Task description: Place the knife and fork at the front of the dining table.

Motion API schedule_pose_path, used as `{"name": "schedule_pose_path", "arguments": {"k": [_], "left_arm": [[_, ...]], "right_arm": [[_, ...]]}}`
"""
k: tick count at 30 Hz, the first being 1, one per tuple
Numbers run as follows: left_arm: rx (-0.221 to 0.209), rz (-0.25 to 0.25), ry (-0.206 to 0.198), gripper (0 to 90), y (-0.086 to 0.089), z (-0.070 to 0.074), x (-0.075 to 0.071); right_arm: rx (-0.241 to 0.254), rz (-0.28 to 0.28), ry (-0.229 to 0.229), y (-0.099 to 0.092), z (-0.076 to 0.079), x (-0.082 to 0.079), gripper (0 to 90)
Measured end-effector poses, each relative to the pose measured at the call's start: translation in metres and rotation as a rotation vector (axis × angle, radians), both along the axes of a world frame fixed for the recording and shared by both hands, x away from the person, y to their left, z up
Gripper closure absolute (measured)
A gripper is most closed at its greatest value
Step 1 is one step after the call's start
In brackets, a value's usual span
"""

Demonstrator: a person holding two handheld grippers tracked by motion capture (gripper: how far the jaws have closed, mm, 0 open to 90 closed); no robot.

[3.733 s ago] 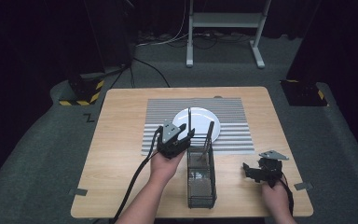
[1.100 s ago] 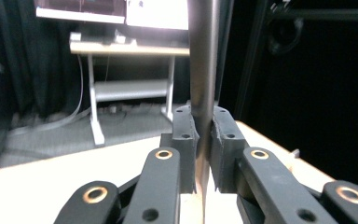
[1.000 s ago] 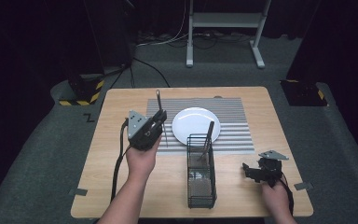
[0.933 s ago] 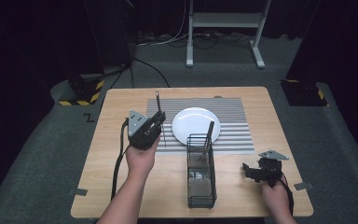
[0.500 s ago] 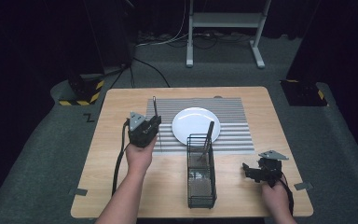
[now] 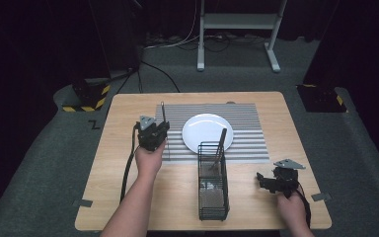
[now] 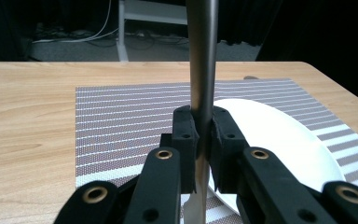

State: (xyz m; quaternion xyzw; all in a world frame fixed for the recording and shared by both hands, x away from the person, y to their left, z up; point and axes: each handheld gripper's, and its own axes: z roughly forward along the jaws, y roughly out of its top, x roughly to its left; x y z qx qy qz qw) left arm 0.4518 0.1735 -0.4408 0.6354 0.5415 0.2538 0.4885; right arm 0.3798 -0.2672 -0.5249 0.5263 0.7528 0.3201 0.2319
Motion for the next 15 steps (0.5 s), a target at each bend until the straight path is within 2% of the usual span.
{"name": "schedule_pose_path", "arguments": {"k": [3, 8, 13, 15], "left_arm": [[0.008, -0.008, 0.008, 81.6, -0.002, 0.0, 0.004], [0.013, -0.012, 0.044, 81.7, -0.006, -0.002, 0.017], [0.018, -0.019, 0.097, 81.8, -0.008, -0.003, 0.031], [0.039, -0.022, 0.105, 81.9, -0.008, 0.002, 0.034]], "right_arm": [[0.0, 0.003, 0.0, 0.0, 0.0, 0.0, 9.7], [0.0, 0.003, 0.0, 0.0, 0.0, 0.0, 9.7], [0.0, 0.006, 0.0, 0.0, 0.0, 0.0, 9.7], [0.002, 0.006, 0.001, 0.0, 0.0, 0.0, 9.7]]}}
